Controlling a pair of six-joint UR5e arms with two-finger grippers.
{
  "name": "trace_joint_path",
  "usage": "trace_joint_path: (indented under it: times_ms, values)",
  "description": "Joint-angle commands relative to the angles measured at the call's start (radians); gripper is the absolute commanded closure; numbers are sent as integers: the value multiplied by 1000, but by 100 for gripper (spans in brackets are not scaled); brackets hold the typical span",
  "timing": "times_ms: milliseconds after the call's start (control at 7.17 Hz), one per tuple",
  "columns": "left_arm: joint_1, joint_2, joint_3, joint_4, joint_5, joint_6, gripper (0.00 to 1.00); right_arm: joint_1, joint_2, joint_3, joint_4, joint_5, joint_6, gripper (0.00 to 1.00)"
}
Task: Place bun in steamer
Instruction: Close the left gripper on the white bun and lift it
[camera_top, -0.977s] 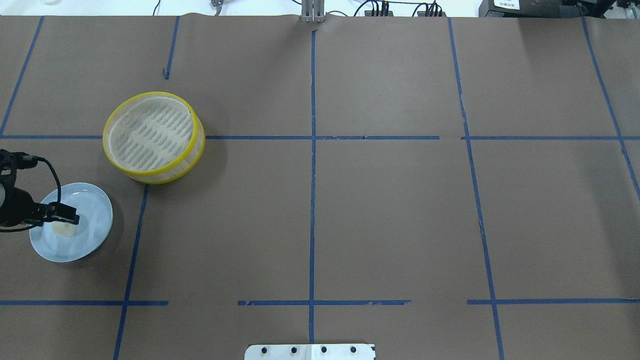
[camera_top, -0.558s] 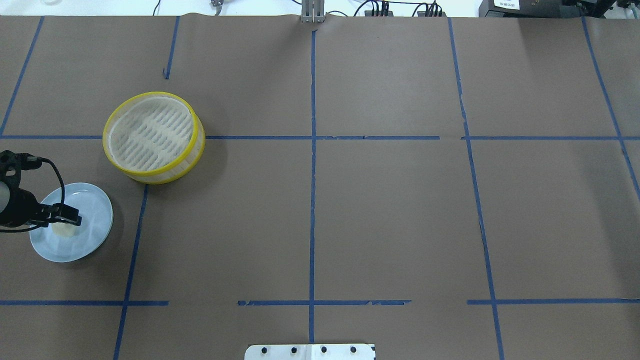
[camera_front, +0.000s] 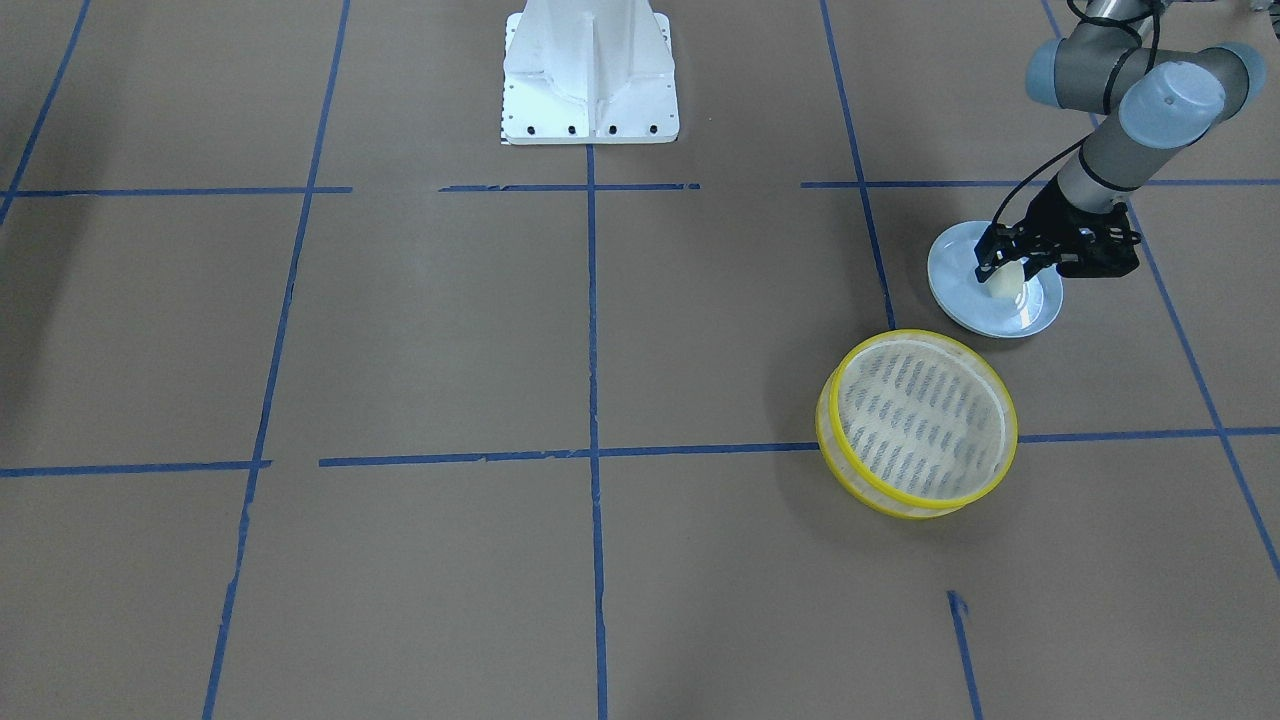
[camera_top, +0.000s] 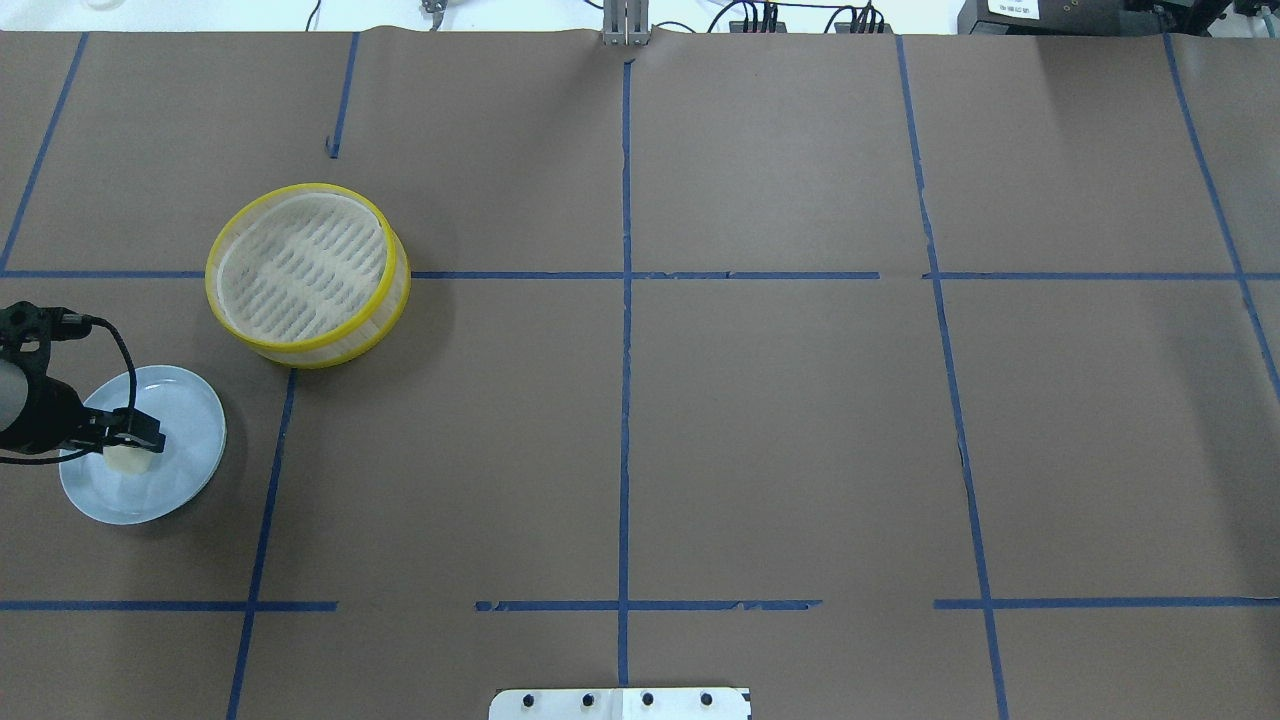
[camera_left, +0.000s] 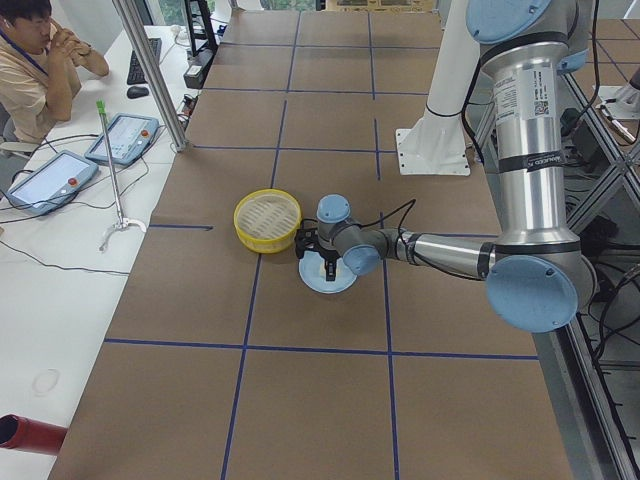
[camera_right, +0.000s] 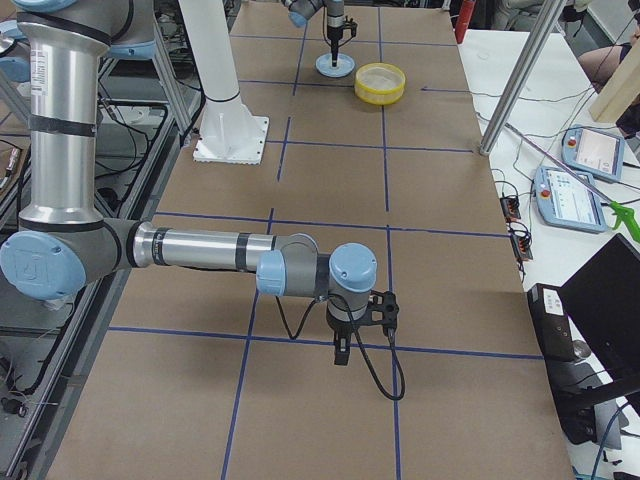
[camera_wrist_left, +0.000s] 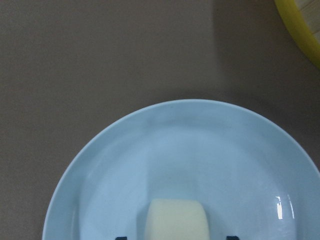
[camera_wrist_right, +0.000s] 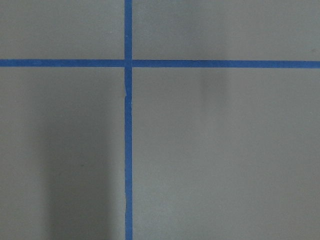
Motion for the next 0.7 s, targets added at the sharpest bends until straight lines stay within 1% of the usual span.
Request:
trace_joint_path:
  times_ms: [0, 140, 419, 558]
  values:
    - [0, 0, 0, 0, 1, 5, 51, 0, 0, 0, 0, 0, 0, 0]
    - [0, 0, 0, 0, 1, 5, 63, 0, 0, 0, 0, 0, 0, 0]
    - [-8, 1, -26, 0, 0, 5, 68, 0, 0, 0, 0, 0, 0, 0]
    - [-14, 3, -40, 0, -2, 5, 73, 0, 0, 0, 0, 0, 0, 0]
